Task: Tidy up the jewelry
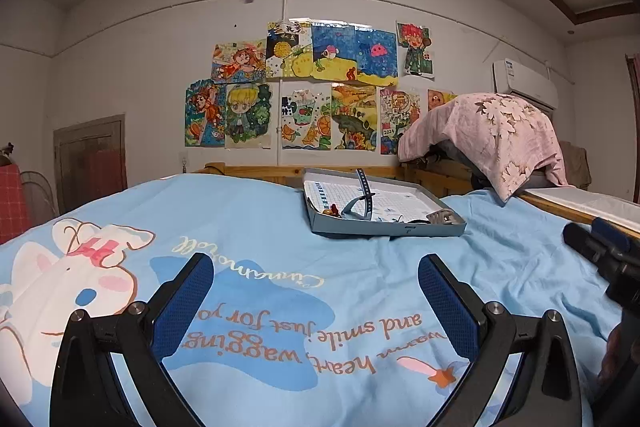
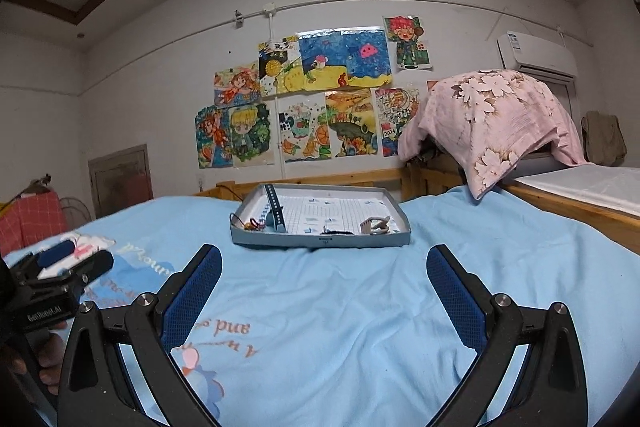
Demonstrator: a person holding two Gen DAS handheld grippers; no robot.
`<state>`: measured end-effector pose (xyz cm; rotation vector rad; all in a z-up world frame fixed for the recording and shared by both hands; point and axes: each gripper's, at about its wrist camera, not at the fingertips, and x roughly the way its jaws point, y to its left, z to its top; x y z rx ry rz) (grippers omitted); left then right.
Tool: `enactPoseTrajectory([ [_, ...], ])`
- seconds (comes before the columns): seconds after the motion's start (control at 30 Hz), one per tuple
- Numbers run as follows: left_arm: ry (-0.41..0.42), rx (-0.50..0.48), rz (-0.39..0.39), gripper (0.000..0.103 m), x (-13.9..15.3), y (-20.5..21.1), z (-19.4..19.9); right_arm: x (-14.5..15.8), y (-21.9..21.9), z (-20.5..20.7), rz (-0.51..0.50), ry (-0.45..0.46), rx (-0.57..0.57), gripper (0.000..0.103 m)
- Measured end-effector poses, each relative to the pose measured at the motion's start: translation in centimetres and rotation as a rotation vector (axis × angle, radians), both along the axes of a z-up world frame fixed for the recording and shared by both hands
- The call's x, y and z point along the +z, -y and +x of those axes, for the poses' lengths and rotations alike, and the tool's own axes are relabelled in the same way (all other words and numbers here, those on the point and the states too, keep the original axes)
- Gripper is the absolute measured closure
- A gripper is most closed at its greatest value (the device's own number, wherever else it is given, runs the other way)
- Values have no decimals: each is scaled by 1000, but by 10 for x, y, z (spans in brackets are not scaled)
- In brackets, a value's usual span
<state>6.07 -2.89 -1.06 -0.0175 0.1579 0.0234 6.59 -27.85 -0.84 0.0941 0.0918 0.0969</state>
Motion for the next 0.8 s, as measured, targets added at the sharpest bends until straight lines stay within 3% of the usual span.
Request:
enactPoseTrajectory([
  [0.2, -16, 7, -15, 0, -7, -2, -2, -10, -13, 7, -59, -37, 21, 2],
  [0.37, -60, 3, 1, 0, -15, 1, 4, -14, -13, 10, -51, -61, 28, 2],
  [0.8, -59, 2, 8, 0, -16, 2, 2, -18, -16, 12, -51, -78, 33, 2],
])
